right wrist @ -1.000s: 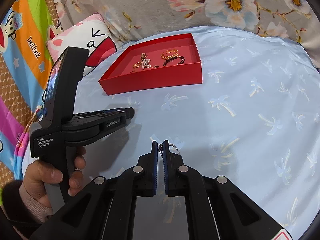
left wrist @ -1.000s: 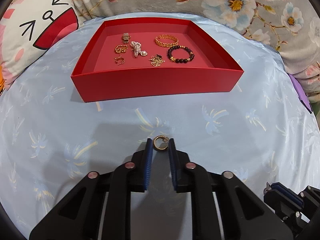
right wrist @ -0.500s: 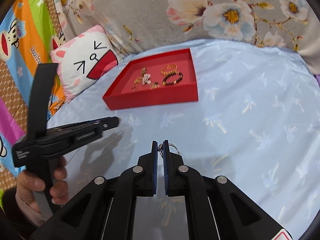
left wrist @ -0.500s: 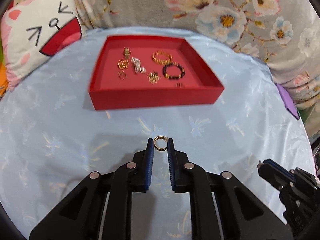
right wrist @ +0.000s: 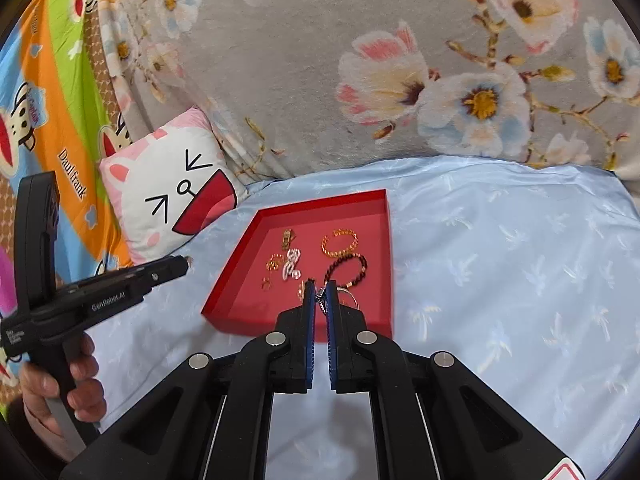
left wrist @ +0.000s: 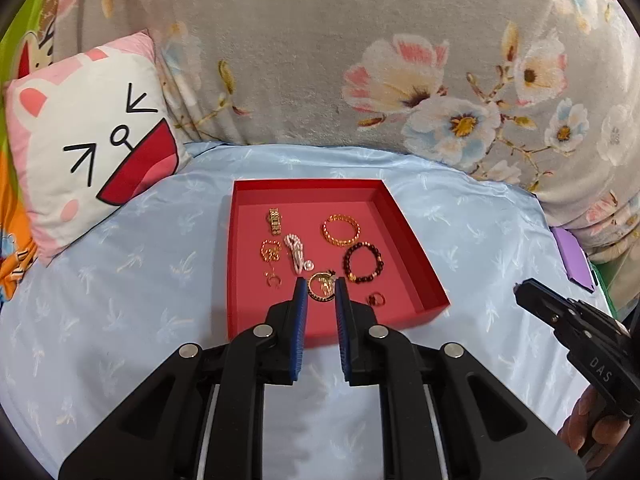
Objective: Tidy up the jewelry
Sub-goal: 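Carry both rings into the red tray and open both tools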
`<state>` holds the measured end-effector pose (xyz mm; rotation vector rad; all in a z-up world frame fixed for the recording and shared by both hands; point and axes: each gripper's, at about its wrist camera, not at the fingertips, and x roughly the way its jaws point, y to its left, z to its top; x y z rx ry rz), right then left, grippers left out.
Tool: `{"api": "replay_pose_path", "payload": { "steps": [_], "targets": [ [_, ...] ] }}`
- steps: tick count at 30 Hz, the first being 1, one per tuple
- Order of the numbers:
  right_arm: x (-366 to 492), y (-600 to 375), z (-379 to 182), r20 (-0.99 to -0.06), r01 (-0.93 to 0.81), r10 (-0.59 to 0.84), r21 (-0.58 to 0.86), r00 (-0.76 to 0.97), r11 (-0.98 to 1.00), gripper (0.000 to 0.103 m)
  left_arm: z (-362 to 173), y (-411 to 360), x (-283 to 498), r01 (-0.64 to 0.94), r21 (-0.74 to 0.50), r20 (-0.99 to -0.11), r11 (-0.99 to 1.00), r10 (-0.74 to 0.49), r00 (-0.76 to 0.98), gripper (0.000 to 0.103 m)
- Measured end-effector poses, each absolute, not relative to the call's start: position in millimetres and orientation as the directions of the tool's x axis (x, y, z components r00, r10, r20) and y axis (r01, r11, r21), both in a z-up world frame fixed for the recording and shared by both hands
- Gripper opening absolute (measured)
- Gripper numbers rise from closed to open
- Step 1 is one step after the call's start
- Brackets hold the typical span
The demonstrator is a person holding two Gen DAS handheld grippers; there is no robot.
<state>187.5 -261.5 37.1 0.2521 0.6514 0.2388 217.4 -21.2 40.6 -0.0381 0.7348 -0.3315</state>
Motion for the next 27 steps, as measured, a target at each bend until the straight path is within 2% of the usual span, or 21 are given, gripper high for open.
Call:
{"api": "replay_pose_path", "payload": {
  "steps": [9,15,21,24,25,26,27],
  "targets": [
    [268.5,-258.8,-4.9,-0.633,-0.117,0.302,0.318,0.713,0.941,0.004,-9.1,-39.8,278.8,0.271,-0.165,-0.722,0.948,-0.303,0.622,0.013],
    [288.6,-252.9,-38.4,-0.672,-0.112,0.311,0.323,0.672,0.940,0.004,-49.4,-46.1,299.6,0.255,-0.148,-0.770,0.956,-0.273,0.577,0.013],
    [296.0,-248.3,-53.5,-0.688,-0.115,0.306,0.310,0.658,0.944,0.005,-63.1,-44.0,303.7,0.247,-0.146,-0.778,0.958,-0.265,0.570,0.014],
    [296.8,-249.2,-55.2,-0.684,-0.109,0.299,0.307,0.665,0.945,0.011,-64.6,-42.0,303.9,0.238,-0.136,-0.772,0.962,-0.254,0.583,0.015],
    [296.5,-249.9,-54.6,-0.683,-0.107,0.296,0.305,0.668,0.946,0.011,-63.8,-42.4,305.1,0.236,-0.134,-0.770,0.963,-0.251,0.587,0.019],
    [295.8,-250.6,-53.0,-0.678,-0.107,0.293,0.303,0.674,0.947,0.011,-62.9,-41.2,304.8,0.232,-0.133,-0.767,0.964,-0.248,0.592,0.028],
    [295.4,-251.1,-51.0,-0.673,-0.107,0.291,0.302,0.680,0.947,0.012,-61.0,-39.5,304.4,0.228,-0.136,-0.761,0.964,-0.249,0.600,0.032]
  ]
}}
